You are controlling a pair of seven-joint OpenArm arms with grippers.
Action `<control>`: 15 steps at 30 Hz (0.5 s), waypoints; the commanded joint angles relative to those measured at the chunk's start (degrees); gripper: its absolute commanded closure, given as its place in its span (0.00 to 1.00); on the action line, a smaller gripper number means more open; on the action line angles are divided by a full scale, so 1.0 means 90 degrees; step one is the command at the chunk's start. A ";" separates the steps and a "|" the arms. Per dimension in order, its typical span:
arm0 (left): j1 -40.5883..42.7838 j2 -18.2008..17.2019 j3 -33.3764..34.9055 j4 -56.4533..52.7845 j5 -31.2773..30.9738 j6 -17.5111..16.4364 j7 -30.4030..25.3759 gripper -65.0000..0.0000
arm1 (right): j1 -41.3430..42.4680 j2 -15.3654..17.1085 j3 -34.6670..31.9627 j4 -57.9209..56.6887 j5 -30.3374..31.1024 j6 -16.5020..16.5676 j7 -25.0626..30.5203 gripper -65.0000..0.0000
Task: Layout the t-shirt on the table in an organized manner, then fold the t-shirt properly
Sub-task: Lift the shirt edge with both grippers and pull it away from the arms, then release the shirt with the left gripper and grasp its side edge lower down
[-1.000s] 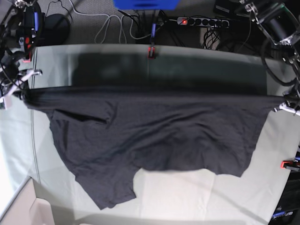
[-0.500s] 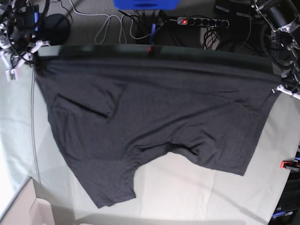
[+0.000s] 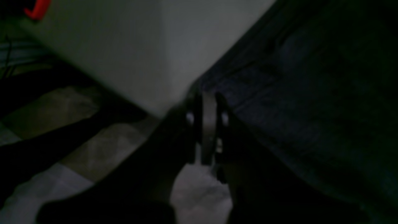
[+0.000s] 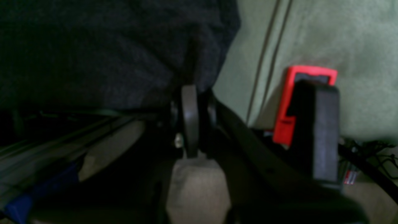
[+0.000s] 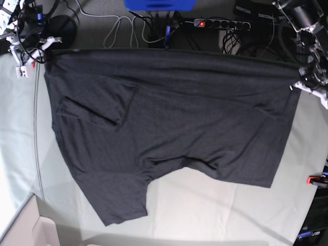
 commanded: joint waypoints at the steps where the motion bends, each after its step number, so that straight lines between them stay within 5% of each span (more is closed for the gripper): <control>1: -0.0067 -0.0146 -0.0021 0.0084 0.0051 0.0026 -0.0073 1.00 | -0.0026 0.0097 0.0056 0.0100 -0.0028 -0.0028 0.0076 0.97; 9: 0.0050 -0.0156 -0.0021 0.0191 0.0042 -0.0150 -0.0073 0.96 | -0.0035 0.0126 0.0134 0.0188 -0.0008 -0.0028 0.0076 0.54; 12: 0.0109 -0.0146 -0.0060 0.0396 0.0061 -0.1000 -0.0073 0.81 | -0.0045 0.0106 0.0134 0.0423 -0.0018 -0.0028 0.0076 0.48; 15: 0.0070 -0.0146 -0.0070 0.0504 0.0100 -0.1332 -0.0053 0.61 | -0.0045 0.0097 0.0144 0.0687 -0.0008 -0.0028 0.0046 0.48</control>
